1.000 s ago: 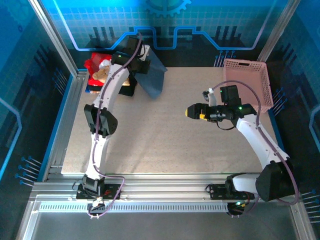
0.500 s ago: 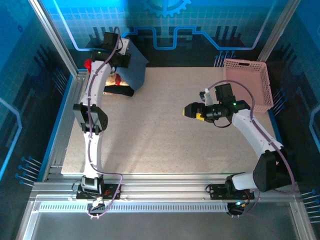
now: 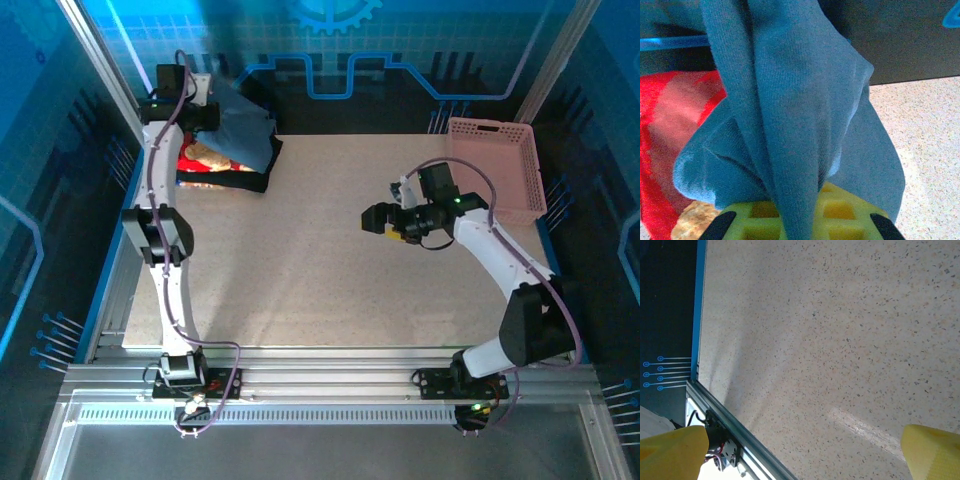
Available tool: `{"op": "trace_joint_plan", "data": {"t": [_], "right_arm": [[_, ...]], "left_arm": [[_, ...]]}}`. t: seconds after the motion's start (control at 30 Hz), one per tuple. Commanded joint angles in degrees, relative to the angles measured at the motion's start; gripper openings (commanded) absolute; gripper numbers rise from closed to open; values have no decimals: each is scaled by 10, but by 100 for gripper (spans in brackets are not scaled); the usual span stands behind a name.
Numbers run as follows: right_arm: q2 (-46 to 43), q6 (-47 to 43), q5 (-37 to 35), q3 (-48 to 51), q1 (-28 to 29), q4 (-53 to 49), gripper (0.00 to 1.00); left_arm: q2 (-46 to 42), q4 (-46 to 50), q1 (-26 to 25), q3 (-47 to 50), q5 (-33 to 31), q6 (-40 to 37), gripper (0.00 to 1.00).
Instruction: Fold and stack the t-shirts
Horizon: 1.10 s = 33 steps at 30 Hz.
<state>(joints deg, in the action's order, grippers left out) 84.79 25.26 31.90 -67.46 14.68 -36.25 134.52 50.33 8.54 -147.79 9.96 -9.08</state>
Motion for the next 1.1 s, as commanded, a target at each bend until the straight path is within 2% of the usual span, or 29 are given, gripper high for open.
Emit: {"op": "trace_joint_plan", "data": {"t": [0.0, 0.2, 0.23, 0.27, 0.33, 0.37, 0.47, 0.53, 0.67, 0.73, 0.8, 0.87, 0.97, 1.07], "right_arm": [[16, 2, -8, -31, 17, -25, 100], [48, 2, -14, -63, 36, -49, 100], [54, 1, -12, -71, 41, -53, 100], [59, 0, -16, -79, 47, -59, 100], [68, -6, -20, -99, 58, -70, 100], [74, -7, -18, -109, 63, -76, 100], [86, -15, -21, -136, 78, -91, 100], [87, -17, -23, -149, 87, -95, 100], [71, -26, -36, -165, 91, -103, 100], [52, -35, -44, -165, 87, -109, 100], [31, -47, -58, -165, 79, -120, 100], [2, -61, -72, -159, 60, -129, 100], [-50, -72, -74, -140, 10, -128, 100], [-111, -98, -84, -107, -61, -130, 100]], "left_arm": [[-6, -37, 28, 12, 49, 13, 0], [31, -61, 71, 14, 65, 35, 2], [39, -73, 81, 17, 69, 51, 22], [47, -85, 91, 18, 71, 71, 46], [56, -104, 106, 20, 85, 103, 75], [58, -116, 113, 21, 88, 126, 99], [52, -147, 130, 19, 110, 186, 99], [35, -152, 137, 18, 95, 206, 99], [-18, -140, 149, 22, 69, 239, 99], [-62, -154, 155, 47, 87, 274, 99], [-117, -190, 156, 104, 109, 299, 99], [-202, -255, 152, 203, 126, 322, 99], [-326, -342, 140, 380, 104, 323, 99], [-445, -363, 118, 533, 81, 324, 99]]}}
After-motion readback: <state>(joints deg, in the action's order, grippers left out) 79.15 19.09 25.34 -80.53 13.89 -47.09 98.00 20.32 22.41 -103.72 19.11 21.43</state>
